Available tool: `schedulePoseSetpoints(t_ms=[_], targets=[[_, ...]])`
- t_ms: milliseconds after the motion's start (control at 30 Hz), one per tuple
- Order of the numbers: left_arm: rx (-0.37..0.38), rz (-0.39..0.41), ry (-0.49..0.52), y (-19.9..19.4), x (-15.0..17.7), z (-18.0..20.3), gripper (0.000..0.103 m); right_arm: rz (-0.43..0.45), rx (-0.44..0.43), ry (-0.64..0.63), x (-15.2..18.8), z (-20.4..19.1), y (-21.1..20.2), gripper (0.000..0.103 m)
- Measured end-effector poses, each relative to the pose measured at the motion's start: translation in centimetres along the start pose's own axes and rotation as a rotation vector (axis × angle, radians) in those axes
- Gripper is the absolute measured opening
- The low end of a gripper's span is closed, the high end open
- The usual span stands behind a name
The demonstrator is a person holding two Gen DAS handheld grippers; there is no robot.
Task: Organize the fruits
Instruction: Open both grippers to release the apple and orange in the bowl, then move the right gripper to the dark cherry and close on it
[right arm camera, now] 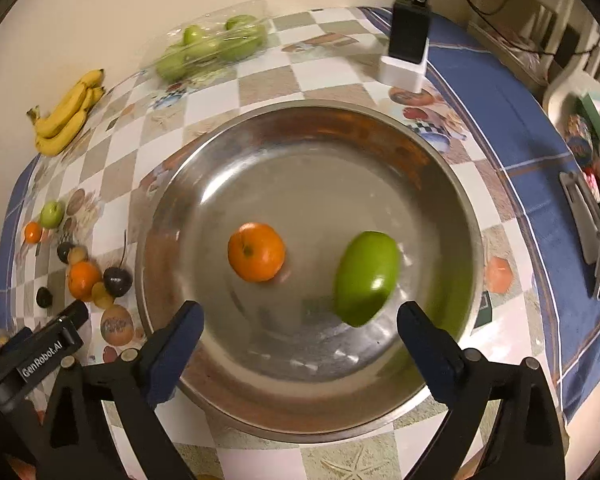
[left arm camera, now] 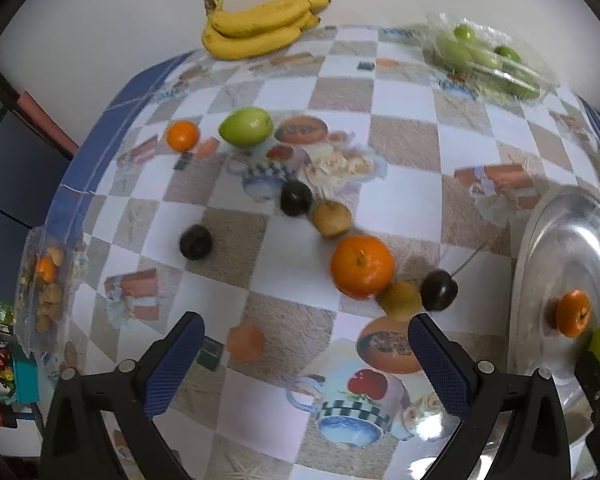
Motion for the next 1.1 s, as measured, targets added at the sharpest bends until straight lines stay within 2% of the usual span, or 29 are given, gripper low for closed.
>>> schedulePoseSetpoints(t_ms=[100, 167, 267, 467, 700, 933, 1100], targets=[[-0.005, 0.060, 0.025, -1.2, -0.5, -0.5, 0.103, 0.017, -0.019, -0.006, -0.1, -0.4, -0.2, 0.098], [-0.009, 0.095, 0.045, -1.8, -0.9, -0.8, 0.103, 0.035, -0.026, 0.004, -0.2, -0.4, -0.5, 0.103], [0.002, 0.111, 0.048, -2.2, -1.4, -1.5, 0.103, 0.078, -0.040, 0.002, -0.3, -0.8, -1.1, 0.103], [0.000, 0.115, 0.056, -2.1, -1.8, -2.5, 0.103, 0.101, -0.092, -0.007, -0.4, -1.7, -1.7, 0.103], [0.022, 0.120, 0.052, -1.9, -2.3, -3.9, 0.103, 0.131, -0.072, -0.007, -0.4, -2.1, -2.3, 0.103], [0.005, 0.123, 0.127, -1.4, -2.7, -4.6, 0.103, 0.117, -0.028, -0.013, -0.2, -2.6, -1.5, 0.103], [0.031, 0.109, 0.106, -0.8, -2.9, -6.0, 0.103, 0.114, -0.053, -0.037, 0.0, -3.8, -1.5, 0.103]])
Point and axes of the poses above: each gripper's, at about its wrist camera, not at the fingertips, and y roughly the way its jaws point, z to its right, x to its underside, the point moved 2 cm from there along y, roughly the way its jaws point, and after that the axes turned 7 degrees about y, right-handed, at the moved point
